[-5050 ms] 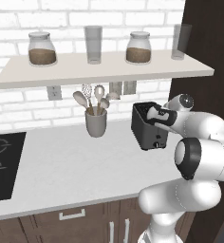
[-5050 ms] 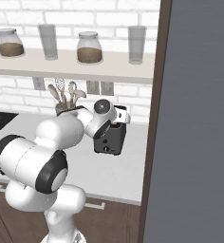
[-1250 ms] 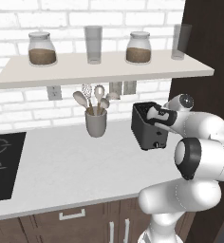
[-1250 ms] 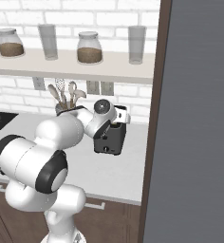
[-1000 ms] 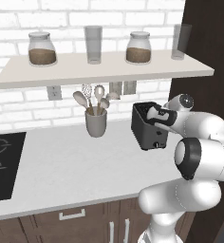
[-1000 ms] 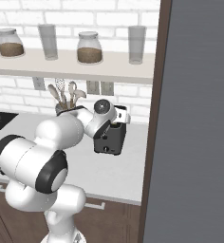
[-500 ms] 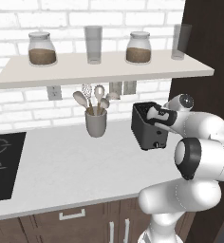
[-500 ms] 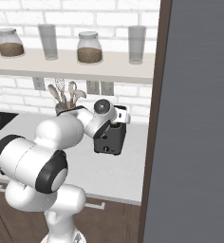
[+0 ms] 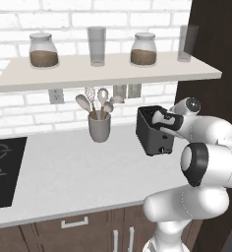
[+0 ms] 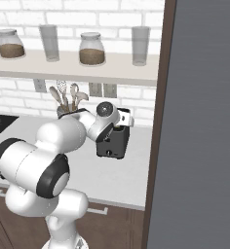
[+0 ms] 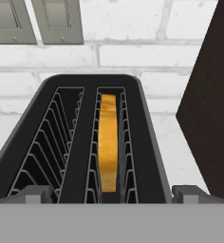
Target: Start the toaster. Once the lever pops up, take the bread to the plate on the dining counter.
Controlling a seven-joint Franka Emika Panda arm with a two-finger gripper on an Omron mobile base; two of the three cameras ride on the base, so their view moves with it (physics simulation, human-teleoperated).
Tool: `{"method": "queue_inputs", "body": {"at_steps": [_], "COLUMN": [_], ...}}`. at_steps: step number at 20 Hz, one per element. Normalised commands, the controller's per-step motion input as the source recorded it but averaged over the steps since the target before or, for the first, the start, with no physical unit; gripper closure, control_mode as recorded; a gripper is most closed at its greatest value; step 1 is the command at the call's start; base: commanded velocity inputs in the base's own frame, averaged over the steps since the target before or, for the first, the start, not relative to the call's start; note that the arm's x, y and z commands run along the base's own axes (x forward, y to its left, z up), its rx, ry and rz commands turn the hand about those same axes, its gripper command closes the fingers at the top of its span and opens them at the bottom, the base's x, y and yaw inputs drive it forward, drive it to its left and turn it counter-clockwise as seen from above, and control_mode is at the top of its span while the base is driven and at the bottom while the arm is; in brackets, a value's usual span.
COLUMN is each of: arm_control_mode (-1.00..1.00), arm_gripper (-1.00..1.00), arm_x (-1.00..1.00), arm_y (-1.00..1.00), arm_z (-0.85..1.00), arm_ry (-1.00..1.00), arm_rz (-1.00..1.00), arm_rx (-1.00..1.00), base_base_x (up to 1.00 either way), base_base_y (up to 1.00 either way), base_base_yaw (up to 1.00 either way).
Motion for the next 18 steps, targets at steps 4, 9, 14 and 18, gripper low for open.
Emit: {"method": "queue_inputs", "body": {"at_steps": [4, 9, 14, 18], "arm_control_mode": [-1.0, -1.0, -1.0, -1.0], "arm_gripper": [-1.0, -1.0, -1.0, -1.0], "arm_x": [0.0, 0.0, 0.0, 0.0], "arm_y": [0.0, 0.0, 0.0, 0.0], "arm_z": [0.0, 0.0, 0.0, 0.0], "arm_ry": [0.0, 0.0, 0.0, 0.0], "arm_rz": [0.0, 0.0, 0.0, 0.0], "arm_rx": [0.0, 0.0, 0.0, 0.0], "base_base_x": [0.0, 0.0, 0.0, 0.0], "base_base_y": [0.0, 0.0, 0.0, 0.0], "base_base_yaw": [0.0, 0.0, 0.0, 0.0]}}
